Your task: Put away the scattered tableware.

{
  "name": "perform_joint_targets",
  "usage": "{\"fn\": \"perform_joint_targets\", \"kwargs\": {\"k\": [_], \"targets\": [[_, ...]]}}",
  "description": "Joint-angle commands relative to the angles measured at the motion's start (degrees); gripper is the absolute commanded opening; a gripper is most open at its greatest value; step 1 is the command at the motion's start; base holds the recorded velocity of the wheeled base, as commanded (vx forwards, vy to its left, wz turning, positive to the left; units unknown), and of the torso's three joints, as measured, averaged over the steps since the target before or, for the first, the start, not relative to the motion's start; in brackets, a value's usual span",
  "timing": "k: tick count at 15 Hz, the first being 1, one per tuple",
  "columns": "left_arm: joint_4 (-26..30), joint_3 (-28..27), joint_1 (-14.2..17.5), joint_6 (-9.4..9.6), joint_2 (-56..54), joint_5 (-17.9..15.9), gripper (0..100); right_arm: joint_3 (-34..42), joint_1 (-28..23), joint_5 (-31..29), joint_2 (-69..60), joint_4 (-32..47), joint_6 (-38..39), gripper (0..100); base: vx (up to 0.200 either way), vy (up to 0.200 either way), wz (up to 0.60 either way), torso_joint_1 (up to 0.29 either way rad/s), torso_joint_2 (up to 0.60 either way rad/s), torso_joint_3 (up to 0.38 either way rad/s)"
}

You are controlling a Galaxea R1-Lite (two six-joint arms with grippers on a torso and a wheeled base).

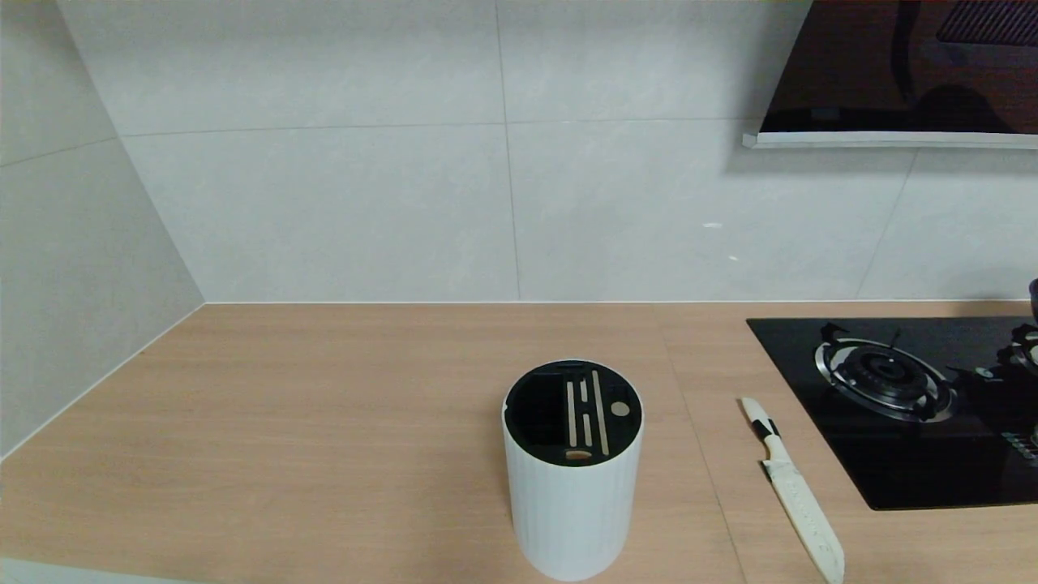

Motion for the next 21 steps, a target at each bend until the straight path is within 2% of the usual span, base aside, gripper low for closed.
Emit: {"fn": "perform_joint_targets", "kwargs": {"k": [1,3,19,21], "targets": [[0.0,0.0,0.0,-0.02,0.0,0.0,100,0.0,0.0,0.0,0.1,0.0,0.0,100,0.000,0.000,-0.60,0.007,0.00,0.002],[0.0,0.0,0.0,-0.02,0.1,0.0,100,0.0,0.0,0.0,0.1,0.0,0.0,100,0.000,0.000,-0.60,0.002,0.00,0.000],[0.0,0.0,0.0,-0.02,0.1,0.0,100,0.0,0.0,0.0,0.1,-0.1,-0.1,100,0.000,0.000,0.00,0.000,0.00,0.000],[0.0,0.0,0.0,-0.02,0.0,0.0,100,-4.6,0.0,0.3,0.1,-3.0,1.5,100,0.000,0.000,0.00,0.000,0.00,0.000]]}}
